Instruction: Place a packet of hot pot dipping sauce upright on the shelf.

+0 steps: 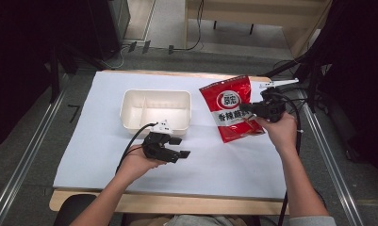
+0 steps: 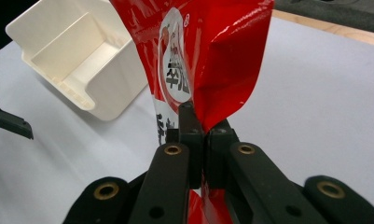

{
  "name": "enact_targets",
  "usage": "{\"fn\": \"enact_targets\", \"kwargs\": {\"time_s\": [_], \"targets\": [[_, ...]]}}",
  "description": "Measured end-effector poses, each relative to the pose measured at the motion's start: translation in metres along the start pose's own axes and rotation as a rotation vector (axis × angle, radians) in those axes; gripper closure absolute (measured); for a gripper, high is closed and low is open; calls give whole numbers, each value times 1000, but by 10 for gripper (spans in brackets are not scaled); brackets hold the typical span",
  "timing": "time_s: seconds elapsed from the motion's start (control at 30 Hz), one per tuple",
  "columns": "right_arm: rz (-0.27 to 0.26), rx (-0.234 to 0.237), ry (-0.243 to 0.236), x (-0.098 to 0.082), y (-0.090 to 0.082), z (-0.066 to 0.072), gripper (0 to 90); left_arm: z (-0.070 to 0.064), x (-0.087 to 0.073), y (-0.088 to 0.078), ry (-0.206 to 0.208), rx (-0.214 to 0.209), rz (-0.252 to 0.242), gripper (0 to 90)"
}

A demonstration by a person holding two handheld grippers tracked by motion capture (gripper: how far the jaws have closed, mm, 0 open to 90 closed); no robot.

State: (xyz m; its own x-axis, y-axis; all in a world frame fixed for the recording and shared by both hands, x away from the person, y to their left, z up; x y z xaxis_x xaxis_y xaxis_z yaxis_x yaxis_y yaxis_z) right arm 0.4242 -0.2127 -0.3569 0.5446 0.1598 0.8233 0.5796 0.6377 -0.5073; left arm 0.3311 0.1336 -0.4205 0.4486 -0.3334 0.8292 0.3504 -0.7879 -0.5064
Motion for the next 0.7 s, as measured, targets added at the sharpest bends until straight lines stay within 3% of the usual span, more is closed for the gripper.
{"fn": "enact_targets", "kwargs": {"time_s": [0.3, 0.7], "targets": [[-18, 11, -19, 10, -3, 13, 900, 7, -1, -8, -9, 6, -22, 365], [-15, -1, -50, 38, -1, 29, 900, 14, -2, -18, -16, 18, -44, 358]]}}
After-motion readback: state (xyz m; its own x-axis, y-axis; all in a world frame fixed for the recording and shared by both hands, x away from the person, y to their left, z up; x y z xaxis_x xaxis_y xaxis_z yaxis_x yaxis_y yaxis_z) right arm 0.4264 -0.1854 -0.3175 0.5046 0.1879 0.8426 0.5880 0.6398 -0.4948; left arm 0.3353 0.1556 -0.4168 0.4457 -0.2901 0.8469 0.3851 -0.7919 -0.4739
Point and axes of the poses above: each handheld gripper's, and its own axes: y roughly forward along the jaws, x roughly out of its top, z roughly to its left, the point moved 1 cm from there along y, roughly forward along the jaws, and after that the axes turned 9 degrees about -z, right-handed, at the moved point
